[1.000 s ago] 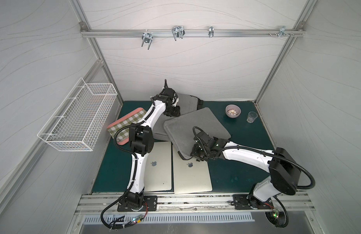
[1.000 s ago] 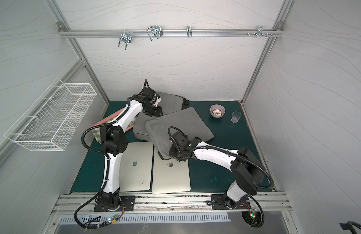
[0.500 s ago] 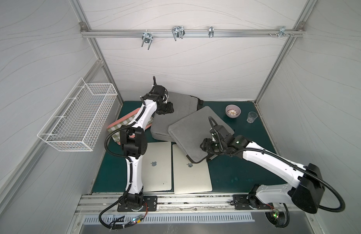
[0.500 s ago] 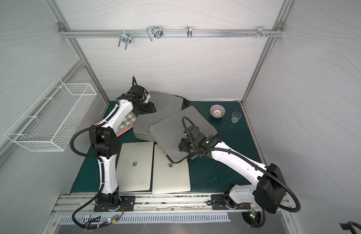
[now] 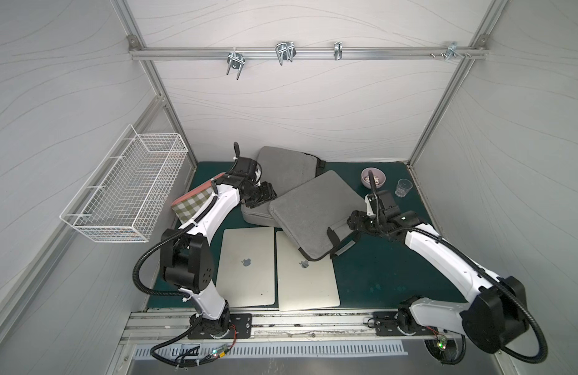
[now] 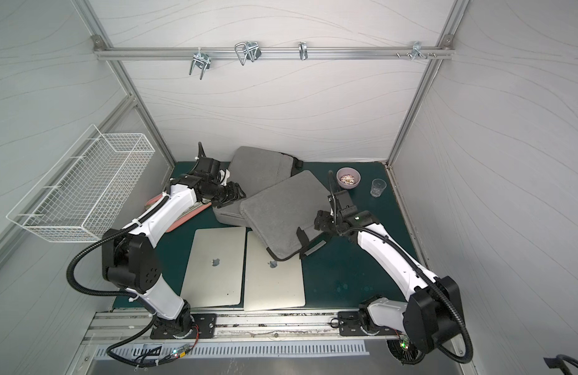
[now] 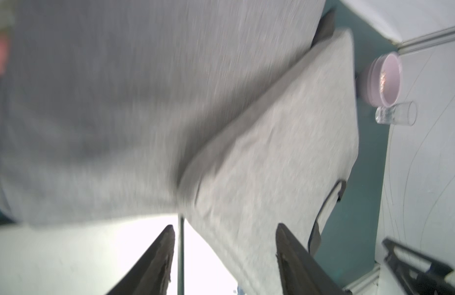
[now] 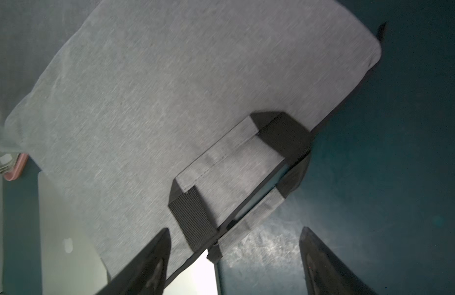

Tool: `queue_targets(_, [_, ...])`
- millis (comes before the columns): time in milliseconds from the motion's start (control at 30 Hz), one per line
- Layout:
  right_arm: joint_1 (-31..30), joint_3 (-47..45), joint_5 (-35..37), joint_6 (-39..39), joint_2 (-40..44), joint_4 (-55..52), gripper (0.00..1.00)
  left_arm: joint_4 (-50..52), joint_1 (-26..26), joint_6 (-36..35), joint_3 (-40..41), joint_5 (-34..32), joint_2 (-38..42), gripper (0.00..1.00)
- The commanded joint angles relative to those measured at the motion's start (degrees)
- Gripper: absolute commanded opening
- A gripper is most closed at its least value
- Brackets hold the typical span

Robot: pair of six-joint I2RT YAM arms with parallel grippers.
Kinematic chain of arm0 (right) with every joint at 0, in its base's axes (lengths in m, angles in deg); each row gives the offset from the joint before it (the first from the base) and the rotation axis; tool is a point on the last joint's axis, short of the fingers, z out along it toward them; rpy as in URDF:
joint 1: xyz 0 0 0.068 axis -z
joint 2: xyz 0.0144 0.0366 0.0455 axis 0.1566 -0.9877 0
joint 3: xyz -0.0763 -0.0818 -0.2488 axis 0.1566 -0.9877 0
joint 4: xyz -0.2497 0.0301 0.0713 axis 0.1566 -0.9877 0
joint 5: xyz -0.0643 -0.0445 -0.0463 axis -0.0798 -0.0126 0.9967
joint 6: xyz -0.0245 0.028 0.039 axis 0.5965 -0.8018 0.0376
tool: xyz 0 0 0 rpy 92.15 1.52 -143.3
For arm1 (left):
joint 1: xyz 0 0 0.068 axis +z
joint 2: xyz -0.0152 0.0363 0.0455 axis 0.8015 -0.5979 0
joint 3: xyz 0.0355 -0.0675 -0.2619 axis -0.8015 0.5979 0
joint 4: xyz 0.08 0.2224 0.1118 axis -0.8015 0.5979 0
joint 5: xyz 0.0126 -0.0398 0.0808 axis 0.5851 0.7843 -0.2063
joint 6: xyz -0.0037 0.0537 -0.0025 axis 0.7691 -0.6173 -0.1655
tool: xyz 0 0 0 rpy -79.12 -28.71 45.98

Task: Open the zippered laptop bag and take out the laptop
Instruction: Place the zippered laptop bag in the zippered laptop bag, then adjust the zippered laptop bag.

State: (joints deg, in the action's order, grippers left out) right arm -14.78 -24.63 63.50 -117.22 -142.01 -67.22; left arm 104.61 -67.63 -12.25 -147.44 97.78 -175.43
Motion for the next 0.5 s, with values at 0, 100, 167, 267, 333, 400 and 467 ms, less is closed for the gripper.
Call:
queue_targets(0, [5.5,-0.8,-0.5,9.2,-2.0,4.8,0.79,-6.2,-4.4,9.3,7.6,-1.4,6.5,0.65])
queue_targets(100, [10.9,-1.1,-2.6,10.3,-5.0,7.5,0.81,-9.5,-7.3,16.3,15.0,-3.9,11.3,0.66])
queue_targets(167, [14.0,-0.5,-4.9,10.9,-7.4,8.3,0.81,-10.6,-9.4,19.3,18.4,-6.0,13.3,0.66])
queue_targets(267, [17.2,0.6,-7.2,13.4,-11.1,9.7,0.81,-13.0,-12.5,23.2,22.1,-7.3,14.6,0.66])
queue_targets(333, [19.0,1.3,-8.4,14.5,-13.6,10.6,0.81,-15.2,-14.5,25.4,24.1,-7.4,14.6,0.66])
queue_targets(400, [20.8,2.6,-9.6,15.0,-16.7,10.5,0.81,-17.1,-16.6,27.0,25.0,-8.0,13.8,0.66])
queue_targets(467, [22.3,3.8,-11.3,14.3,-19.5,10.1,0.81,-18.9,-18.1,28.6,25.7,-8.1,12.9,0.66])
